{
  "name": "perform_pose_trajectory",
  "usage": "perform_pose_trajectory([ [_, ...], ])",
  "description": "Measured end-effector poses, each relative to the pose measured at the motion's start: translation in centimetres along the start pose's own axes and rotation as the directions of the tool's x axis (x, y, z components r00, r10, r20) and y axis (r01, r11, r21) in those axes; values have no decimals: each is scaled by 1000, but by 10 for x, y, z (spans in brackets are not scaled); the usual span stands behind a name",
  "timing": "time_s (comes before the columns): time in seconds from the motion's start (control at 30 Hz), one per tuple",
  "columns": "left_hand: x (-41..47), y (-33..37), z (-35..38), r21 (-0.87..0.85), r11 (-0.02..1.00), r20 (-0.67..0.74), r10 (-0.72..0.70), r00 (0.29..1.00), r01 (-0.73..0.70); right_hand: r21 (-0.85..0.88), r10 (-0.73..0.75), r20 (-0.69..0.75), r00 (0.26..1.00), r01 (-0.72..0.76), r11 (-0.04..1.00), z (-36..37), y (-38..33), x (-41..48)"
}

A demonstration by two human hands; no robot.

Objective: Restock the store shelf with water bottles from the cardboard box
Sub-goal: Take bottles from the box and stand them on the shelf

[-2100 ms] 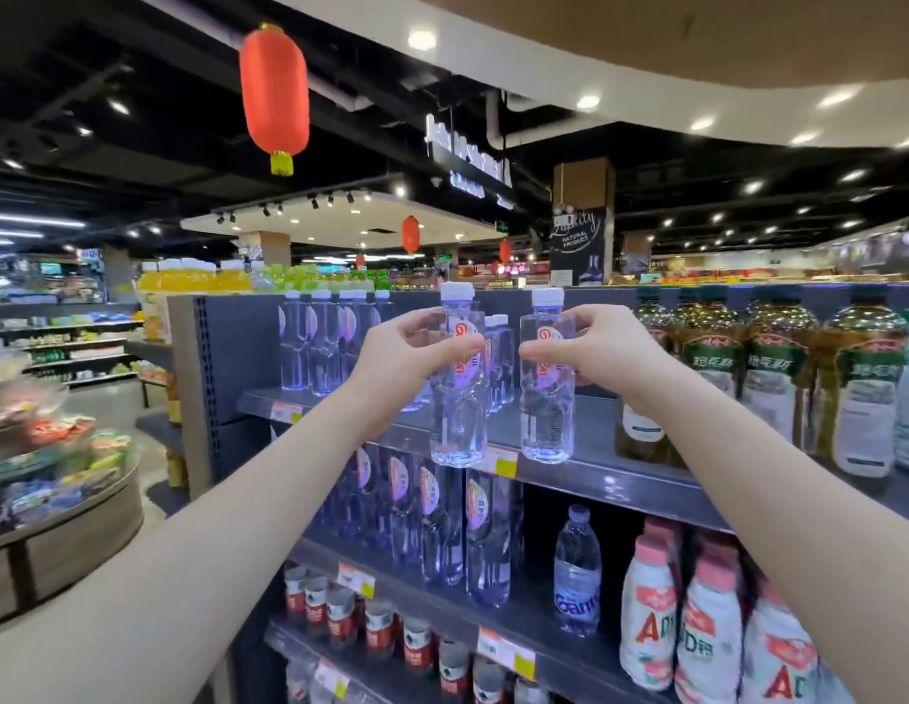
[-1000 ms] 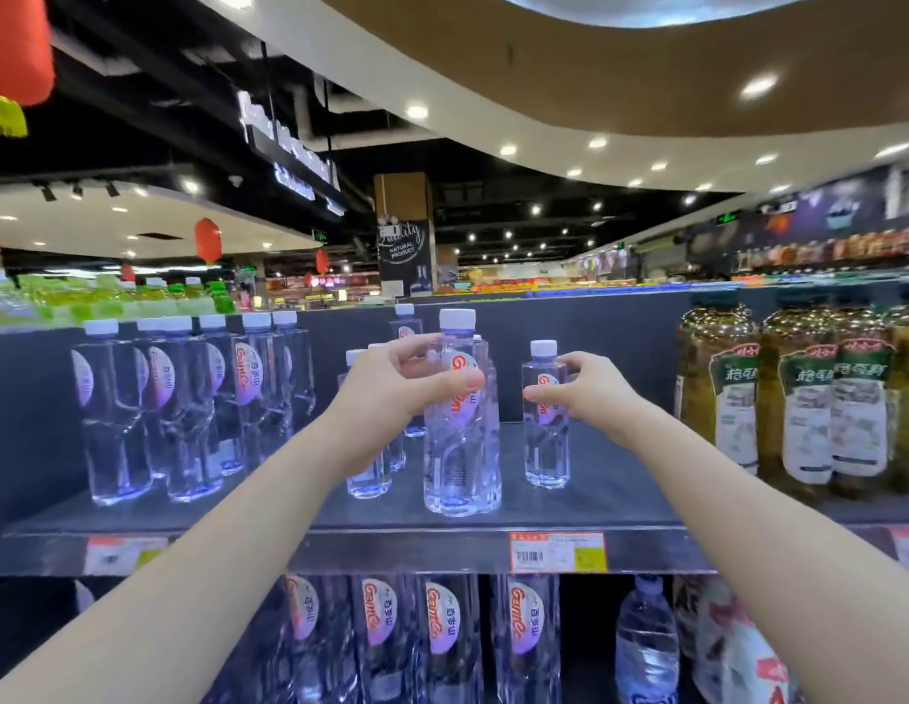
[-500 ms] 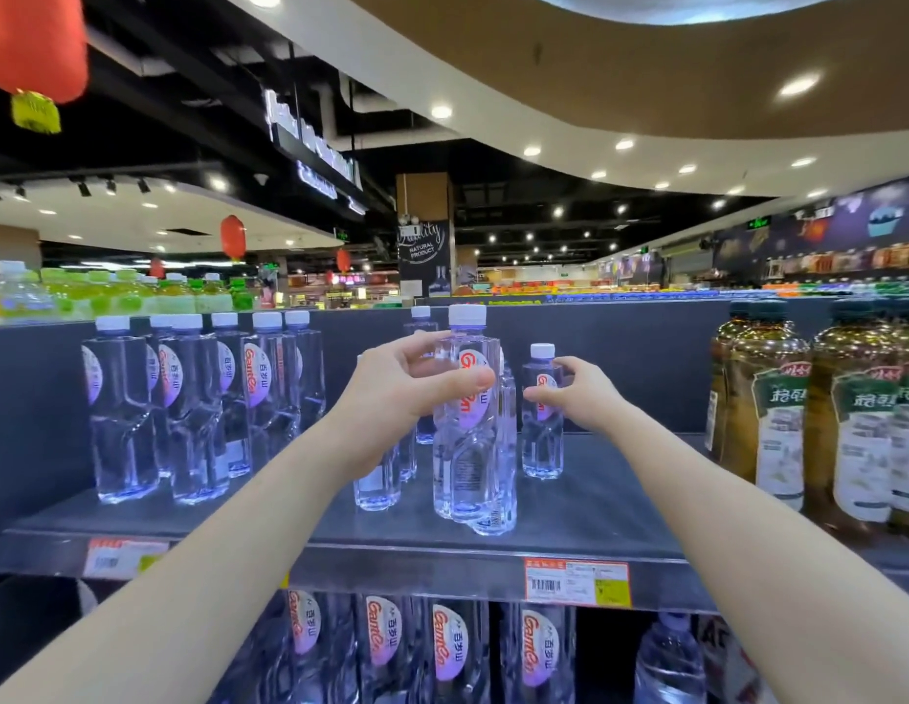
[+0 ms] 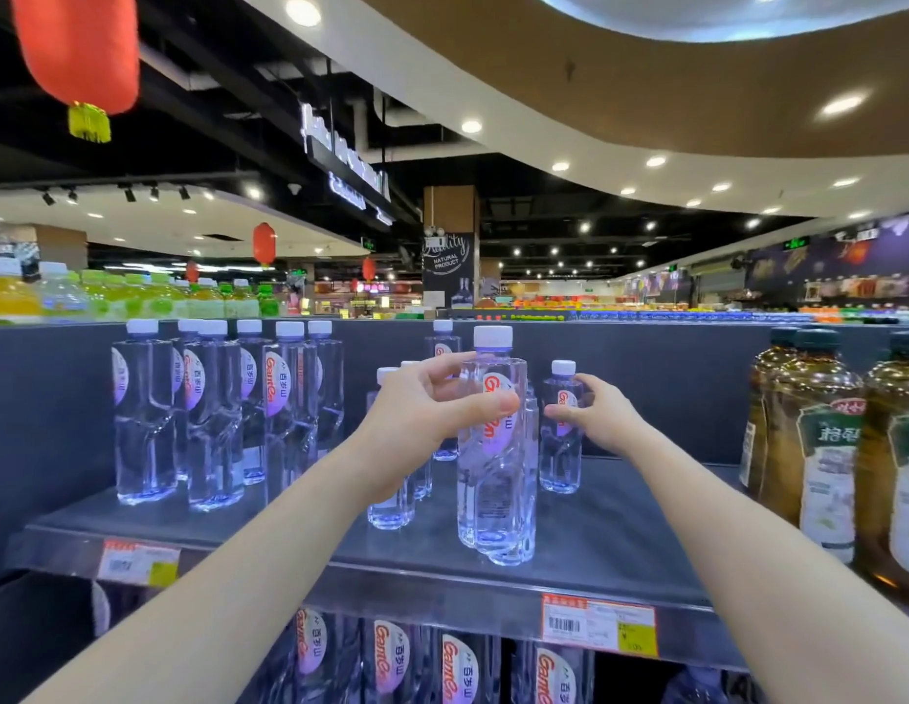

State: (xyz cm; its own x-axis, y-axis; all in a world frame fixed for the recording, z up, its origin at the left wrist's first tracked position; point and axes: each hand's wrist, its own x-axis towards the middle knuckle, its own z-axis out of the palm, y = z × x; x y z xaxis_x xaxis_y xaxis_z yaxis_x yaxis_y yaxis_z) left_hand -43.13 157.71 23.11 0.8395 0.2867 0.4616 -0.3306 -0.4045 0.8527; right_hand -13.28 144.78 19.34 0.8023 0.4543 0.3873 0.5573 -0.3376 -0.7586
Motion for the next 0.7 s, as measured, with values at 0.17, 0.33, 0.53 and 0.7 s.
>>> perform_pose_trajectory([
  [0.17, -5, 3, 6, -9, 1000, 19, 25, 1000, -25, -3, -14, -3, 1000, 14, 1000, 1, -1, 0],
  [0.33, -6, 3, 6, -24, 999, 12, 33, 999, -33, 1, -4, -4, 1000, 4, 1000, 2, -4, 1],
  [0.53, -6, -2, 4, -17, 999, 17, 44, 999, -44, 9, -3, 10, 1000, 2, 1000, 4, -7, 0],
  [0.7, -5, -8, 5, -14, 999, 13, 30, 999, -30, 32, 11, 12, 1000, -11, 999, 4, -3, 1],
])
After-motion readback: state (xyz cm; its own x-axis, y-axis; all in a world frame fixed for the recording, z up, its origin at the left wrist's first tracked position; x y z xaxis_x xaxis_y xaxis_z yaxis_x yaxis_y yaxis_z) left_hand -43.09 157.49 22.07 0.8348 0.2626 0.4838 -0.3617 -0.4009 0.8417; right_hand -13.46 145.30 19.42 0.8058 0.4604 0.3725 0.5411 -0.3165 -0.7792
